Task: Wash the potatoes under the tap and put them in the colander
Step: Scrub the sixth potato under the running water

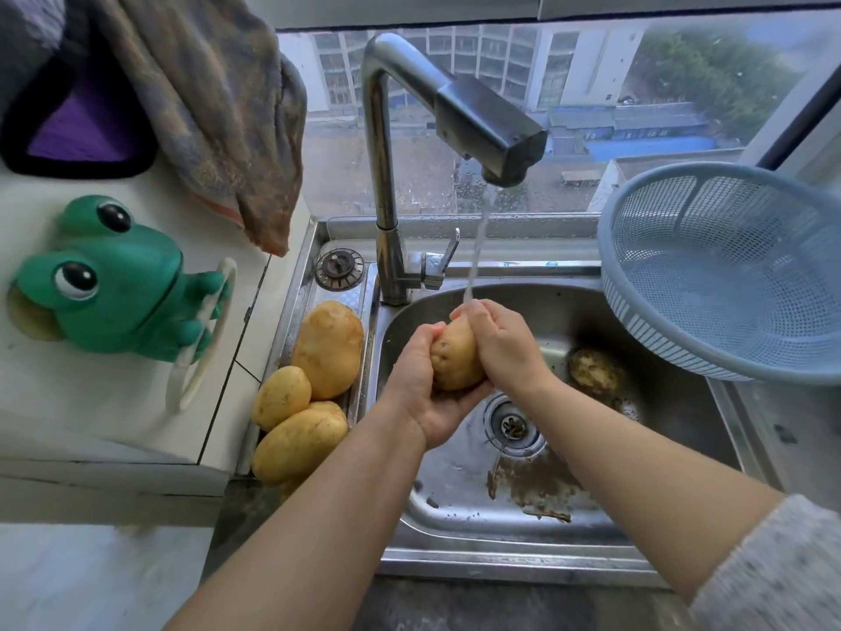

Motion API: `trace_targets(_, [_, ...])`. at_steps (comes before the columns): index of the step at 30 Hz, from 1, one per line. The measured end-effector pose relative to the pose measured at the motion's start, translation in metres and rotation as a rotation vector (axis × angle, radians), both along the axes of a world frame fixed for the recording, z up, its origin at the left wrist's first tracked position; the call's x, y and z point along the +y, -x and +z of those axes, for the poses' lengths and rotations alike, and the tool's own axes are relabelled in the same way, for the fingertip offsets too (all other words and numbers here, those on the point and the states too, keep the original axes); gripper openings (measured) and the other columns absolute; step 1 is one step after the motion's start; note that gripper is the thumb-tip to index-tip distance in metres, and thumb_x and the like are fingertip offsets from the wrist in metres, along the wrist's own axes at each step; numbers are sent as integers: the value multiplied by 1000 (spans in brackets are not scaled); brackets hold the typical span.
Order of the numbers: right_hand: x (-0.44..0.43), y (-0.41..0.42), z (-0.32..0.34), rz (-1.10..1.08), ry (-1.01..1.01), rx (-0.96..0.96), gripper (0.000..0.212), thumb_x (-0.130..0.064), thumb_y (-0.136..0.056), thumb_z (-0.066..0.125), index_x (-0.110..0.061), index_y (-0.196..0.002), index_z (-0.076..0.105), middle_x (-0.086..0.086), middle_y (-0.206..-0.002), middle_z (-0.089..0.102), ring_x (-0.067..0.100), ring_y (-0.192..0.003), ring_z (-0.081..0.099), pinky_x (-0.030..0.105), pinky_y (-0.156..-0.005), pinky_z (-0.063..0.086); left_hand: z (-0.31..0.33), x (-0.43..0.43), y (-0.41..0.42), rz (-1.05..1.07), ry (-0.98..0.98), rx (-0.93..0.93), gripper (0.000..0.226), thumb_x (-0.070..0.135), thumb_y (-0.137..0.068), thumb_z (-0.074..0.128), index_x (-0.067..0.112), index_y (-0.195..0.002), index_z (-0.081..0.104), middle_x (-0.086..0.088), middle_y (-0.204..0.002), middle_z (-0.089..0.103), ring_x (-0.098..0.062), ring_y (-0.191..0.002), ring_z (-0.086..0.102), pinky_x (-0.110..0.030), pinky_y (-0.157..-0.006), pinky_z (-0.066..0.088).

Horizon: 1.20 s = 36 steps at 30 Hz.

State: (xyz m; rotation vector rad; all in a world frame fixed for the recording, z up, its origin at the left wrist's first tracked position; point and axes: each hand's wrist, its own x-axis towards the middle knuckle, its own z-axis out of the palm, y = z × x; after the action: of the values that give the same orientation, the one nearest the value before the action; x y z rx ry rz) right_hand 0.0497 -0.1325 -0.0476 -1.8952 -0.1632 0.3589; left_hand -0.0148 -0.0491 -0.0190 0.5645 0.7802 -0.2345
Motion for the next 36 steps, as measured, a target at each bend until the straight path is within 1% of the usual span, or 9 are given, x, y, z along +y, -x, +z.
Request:
trace_targets(3, [0,8,0,-65,13,-57,32,-24,-103,35,-15,-93,64,2,-87,63,16,-85,58,22,-72,47,-1,4,1,-9,26,26,38,32,-94,54,2,-116,61,-24,-107,63,-34,-102,63,-47,-78,59])
trace_targets(6, [-4,20,-1,19,53,-195,28,-33,-101,44,-16,-116,59,1,-107,56,8,-95,53,6,-76,37,0,9,2,-27,77,28,41,34,-93,55,1,-115,63,-21,-100,66,-31,-93,65,-41,-67,61])
trace_targets(9, [-5,20,1,58,56,-229,35,-46,-87,46,-20,-107,60,0,-102,55,4,-88,52,12,-72,38,1,10,3,-66,70,3,40,33,-94,52,2,-115,65,-20,-96,69,-30,-90,67,-41,-69,61])
trace_targets(12, [-2,8,5,45,77,-127,28,-37,-91,43,-18,-87,63,3,-86,63,12,-81,56,26,-68,43,0,9,4,-95,17,-2,39,34,-96,48,2,-108,66,-22,-90,70,-31,-86,68,-42,-68,62])
trace_targets(17, [0,-11,0,48,48,85,37,-26,-97,46,-4,-78,69,8,-79,64,23,-81,58,43,-82,50,-5,15,3,-169,-19,52,48,38,-96,48,-4,-114,60,-27,-101,64,-34,-87,65,-42,-70,60])
trace_targets(23, [-7,-8,7,14,-187,358,34,-48,-92,55,-19,-93,71,9,-103,68,29,-104,64,46,-92,53,-4,36,0,-300,105,52,62,42,-89,50,-11,-122,54,-33,-113,60,-34,-74,68,-37,-69,59])
trace_targets(29, [-19,1,26,316,-53,43,56,-35,-71,83,-24,-120,59,-2,-106,63,11,-90,65,23,-69,58,-5,43,1,-336,261,58,62,40,-82,54,-12,-116,58,-34,-105,62,-39,-77,70,-39,-67,60])
trace_targets(33, [-24,-2,27,222,16,-33,32,-36,-83,72,-21,-110,64,-4,-99,66,8,-88,63,18,-74,55,0,34,-10,-377,57,45,55,42,-93,42,-5,-115,60,-30,-106,64,-38,-83,69,-43,-67,61])
trace_targets(36, [-18,1,24,9,-120,66,21,-37,-93,59,-19,-102,67,-2,-93,67,13,-87,64,24,-73,54,0,25,-17,-239,-14,91,53,47,-97,42,1,-119,55,-27,-111,60,-39,-92,65,-46,-59,61])
